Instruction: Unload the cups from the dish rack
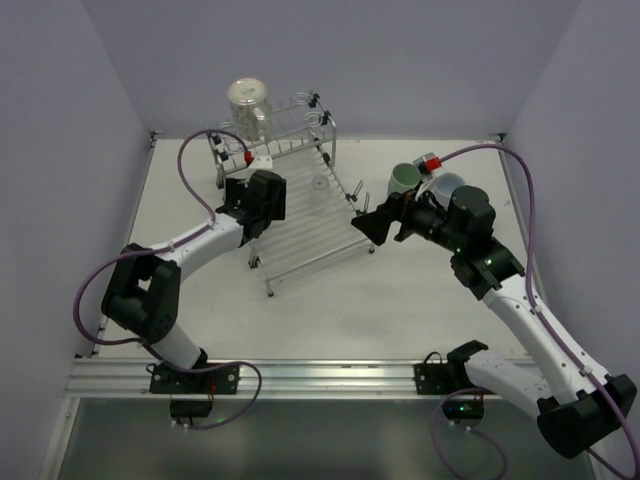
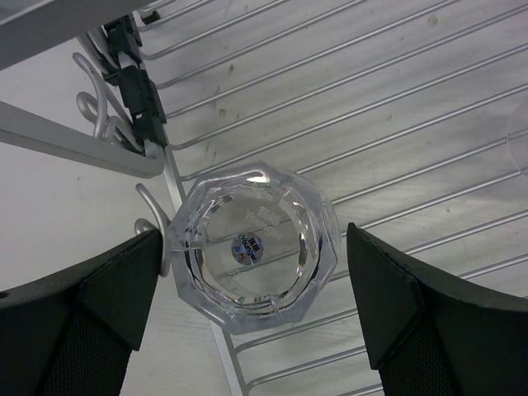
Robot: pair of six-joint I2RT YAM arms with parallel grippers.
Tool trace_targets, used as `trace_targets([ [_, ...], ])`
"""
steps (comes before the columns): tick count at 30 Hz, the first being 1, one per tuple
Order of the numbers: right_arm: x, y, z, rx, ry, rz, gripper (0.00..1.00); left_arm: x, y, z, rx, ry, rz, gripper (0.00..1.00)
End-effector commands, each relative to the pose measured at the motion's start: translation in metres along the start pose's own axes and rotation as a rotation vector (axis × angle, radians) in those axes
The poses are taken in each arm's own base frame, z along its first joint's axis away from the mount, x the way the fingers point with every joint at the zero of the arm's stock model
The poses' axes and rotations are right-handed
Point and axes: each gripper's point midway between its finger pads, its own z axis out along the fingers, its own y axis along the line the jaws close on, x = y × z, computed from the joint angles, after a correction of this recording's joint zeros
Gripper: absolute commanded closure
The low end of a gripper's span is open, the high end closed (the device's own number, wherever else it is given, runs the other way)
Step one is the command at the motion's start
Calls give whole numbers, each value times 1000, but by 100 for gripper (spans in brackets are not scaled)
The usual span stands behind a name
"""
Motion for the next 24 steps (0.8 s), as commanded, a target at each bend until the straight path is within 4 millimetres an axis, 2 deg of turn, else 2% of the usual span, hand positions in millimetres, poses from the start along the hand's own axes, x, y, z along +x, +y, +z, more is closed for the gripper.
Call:
trace_targets([
  [1, -9, 12, 5, -48, -20, -32, 1, -47, -5, 1, 26, -125, -55, 2],
  [8, -6, 10, 7, -39, -5, -41, 1, -51, 4, -19, 27, -144, -93, 0],
  [12, -5, 9, 9, -39, 4, -42, 1, -70, 8, -42, 41, -202, -122, 0],
  [14, -5, 10, 9, -42, 4, -45, 1, -73, 5, -46, 65, -208, -126, 0],
  [18, -5, 11, 8, -41, 3, -47, 1, -62, -6, -28, 62, -163, -95, 0],
  [24, -7, 11, 6, -38, -3, -55, 1, -50, -10, -3, 46, -120, -60, 0],
])
